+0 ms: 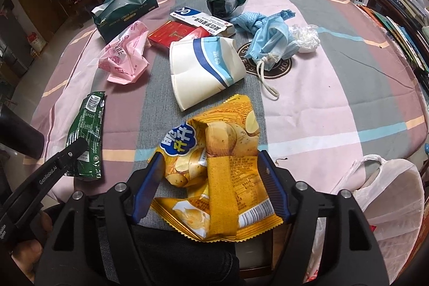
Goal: Collect trash
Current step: 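Lift the long green bag and yellow chip bag above the table with both tools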
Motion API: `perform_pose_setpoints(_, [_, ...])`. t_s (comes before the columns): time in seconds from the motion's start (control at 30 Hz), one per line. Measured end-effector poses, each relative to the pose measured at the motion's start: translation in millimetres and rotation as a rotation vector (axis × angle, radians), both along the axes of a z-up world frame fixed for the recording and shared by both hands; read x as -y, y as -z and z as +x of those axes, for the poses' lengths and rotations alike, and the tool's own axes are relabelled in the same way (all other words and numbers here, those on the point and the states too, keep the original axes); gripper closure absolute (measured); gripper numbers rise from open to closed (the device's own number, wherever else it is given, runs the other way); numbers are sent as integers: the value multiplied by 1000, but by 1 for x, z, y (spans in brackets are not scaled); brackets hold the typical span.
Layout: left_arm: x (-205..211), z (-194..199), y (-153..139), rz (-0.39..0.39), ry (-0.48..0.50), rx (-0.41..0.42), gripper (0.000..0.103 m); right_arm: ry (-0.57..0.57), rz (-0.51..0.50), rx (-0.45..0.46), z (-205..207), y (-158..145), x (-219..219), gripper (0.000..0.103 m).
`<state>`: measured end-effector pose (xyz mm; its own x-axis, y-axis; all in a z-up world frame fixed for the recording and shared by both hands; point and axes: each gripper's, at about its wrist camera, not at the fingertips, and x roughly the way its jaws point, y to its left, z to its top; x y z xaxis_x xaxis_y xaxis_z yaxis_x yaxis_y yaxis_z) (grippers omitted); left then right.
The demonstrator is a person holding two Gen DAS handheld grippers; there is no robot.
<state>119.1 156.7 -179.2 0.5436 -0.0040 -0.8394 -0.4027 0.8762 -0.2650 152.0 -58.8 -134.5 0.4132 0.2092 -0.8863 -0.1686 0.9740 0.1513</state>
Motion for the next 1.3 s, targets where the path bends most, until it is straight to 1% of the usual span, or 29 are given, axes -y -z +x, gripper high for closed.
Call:
perform_pose_setpoints(0.1, [0, 0, 1, -4, 0, -4, 89, -8, -8, -4, 3, 1, -5, 28])
perform_pose_setpoints(0.27, [-1, 1, 2, -4, 0, -6, 89, 2, -54, -23, 4, 10, -7, 28])
perform_pose_setpoints(0.37, [0, 0, 2, -2, 3, -10, 89, 11, -53, -19, 4, 13, -3, 25])
perform_pose_setpoints(0.67, [2, 1, 3, -3, 7, -15, 89, 12, -54, -12, 1, 12, -2, 25])
perform_pose_setpoints(0.7, [3, 1, 3, -2, 8, -15, 89, 5, -56, -1, 0, 12, -3, 35])
perform_pose_setpoints(0.73, [2, 2, 4, -2, 8, -16, 89, -10, -58, 12, -1, 10, -5, 49])
perform_pose_setpoints(0.77, [2, 2, 4, -2, 9, -16, 89, -29, -68, 30, -3, 7, -8, 55])
perform_pose_setpoints(0.83, [3, 3, 4, 4, 12, -18, 89, -49, -108, 67, -6, 3, -15, 80])
perform_pose_setpoints(0.9, [3, 3, 4, 8, 14, -16, 89, -56, -115, 86, -7, 1, -16, 83])
perform_pose_setpoints(0.97, [3, 2, 2, 12, 13, -5, 90, -48, -105, 84, -7, 1, -14, 85])
perform_pose_setpoints(1.07, [2, -2, -8, 33, 4, 50, 91, -16, -94, 94, -5, -2, -6, 85])
perform_pose_setpoints(1.13, [1, -6, -17, 47, -6, 102, 91, 5, -83, 107, -4, -7, -1, 85])
perform_pose_setpoints(1.2, [0, -9, -24, 33, -11, 140, 91, 26, -70, 120, -2, -13, 5, 85])
perform_pose_setpoints(1.3, [-3, -11, -27, -16, -9, 175, 91, 52, -54, 134, 1, -22, 14, 85])
